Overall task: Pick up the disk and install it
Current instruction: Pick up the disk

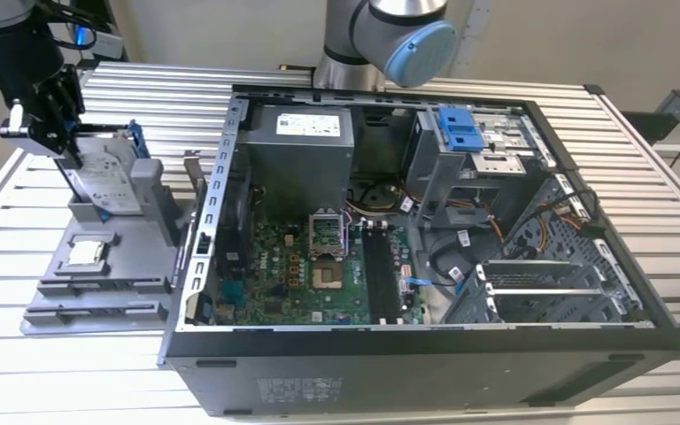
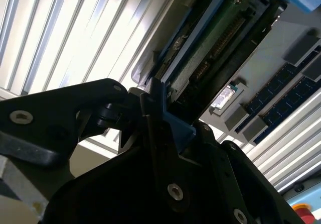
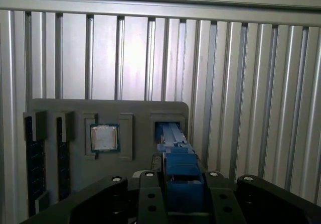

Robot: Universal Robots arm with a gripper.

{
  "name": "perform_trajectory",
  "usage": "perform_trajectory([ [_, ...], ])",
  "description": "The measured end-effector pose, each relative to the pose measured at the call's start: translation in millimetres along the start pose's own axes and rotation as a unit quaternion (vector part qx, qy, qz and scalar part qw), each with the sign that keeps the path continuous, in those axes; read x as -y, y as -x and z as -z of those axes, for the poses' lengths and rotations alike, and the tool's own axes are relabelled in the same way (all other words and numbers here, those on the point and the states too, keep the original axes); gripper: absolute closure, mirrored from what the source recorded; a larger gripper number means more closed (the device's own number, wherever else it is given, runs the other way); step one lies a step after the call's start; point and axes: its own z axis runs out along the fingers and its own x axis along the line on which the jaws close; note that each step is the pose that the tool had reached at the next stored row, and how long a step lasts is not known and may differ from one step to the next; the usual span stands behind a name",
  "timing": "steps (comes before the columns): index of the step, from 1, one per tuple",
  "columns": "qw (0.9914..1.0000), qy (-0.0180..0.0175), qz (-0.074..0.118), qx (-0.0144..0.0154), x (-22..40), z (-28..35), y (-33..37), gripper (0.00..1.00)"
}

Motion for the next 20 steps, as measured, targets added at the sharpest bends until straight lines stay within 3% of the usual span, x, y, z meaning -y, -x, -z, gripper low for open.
perform_trajectory([
  [6,1.0,-0.0001,0.0,0.0,0.0,0.5,0.0,1.0],
  [12,1.0,-0.0001,0.0,0.0006,0.0,9.0,0.1,1.0],
  [20,1.0,-0.0003,0.0,0.0008,0.0,13.0,0.2,1.0],
])
